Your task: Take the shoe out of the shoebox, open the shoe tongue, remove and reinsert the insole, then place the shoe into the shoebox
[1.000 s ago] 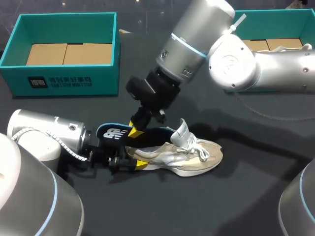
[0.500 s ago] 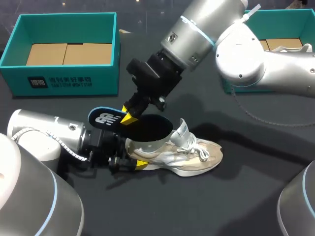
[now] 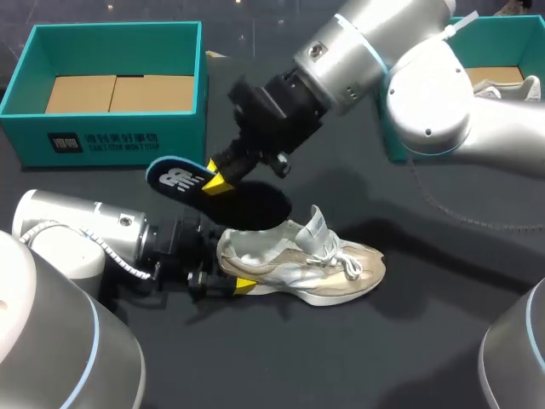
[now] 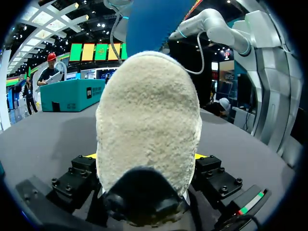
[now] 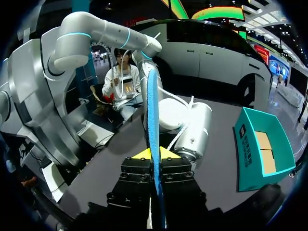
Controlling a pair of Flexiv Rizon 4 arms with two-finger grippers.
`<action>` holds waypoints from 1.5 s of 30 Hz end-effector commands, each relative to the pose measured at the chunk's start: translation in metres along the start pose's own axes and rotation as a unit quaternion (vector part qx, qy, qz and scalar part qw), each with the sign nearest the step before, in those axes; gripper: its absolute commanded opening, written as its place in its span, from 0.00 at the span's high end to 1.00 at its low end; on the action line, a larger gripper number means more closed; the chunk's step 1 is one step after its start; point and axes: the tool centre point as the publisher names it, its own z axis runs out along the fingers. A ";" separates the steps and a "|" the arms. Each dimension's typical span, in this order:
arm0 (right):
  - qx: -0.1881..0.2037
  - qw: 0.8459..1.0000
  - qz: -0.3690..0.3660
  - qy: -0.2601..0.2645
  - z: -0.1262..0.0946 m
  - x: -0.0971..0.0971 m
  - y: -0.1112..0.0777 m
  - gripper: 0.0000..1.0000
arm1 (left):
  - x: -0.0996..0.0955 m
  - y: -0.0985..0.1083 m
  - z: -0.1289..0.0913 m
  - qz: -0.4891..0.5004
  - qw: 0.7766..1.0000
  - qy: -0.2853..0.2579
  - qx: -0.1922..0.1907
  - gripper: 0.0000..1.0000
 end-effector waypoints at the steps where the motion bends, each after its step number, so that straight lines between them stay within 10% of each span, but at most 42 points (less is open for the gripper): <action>1: -0.068 0.993 0.041 -0.089 -0.034 0.027 0.008 1.00 | 0.000 0.001 0.000 0.000 1.000 -0.001 0.000 1.00; 14: -0.069 0.992 0.041 -0.094 -0.037 0.027 0.011 1.00 | 0.000 0.001 0.000 0.000 1.000 -0.001 0.000 1.00; 25: -0.172 0.957 0.153 -0.175 -0.109 0.059 0.002 1.00 | 0.000 0.001 0.000 0.000 1.000 -0.001 0.000 1.00; 37: -0.172 0.957 0.153 -0.175 -0.109 0.059 0.002 1.00 | 0.000 0.001 0.000 0.000 1.000 -0.001 0.000 1.00; 45: -0.263 0.925 0.201 -0.185 -0.150 0.075 -0.016 1.00 | 0.000 0.001 0.000 0.000 1.000 -0.001 0.000 1.00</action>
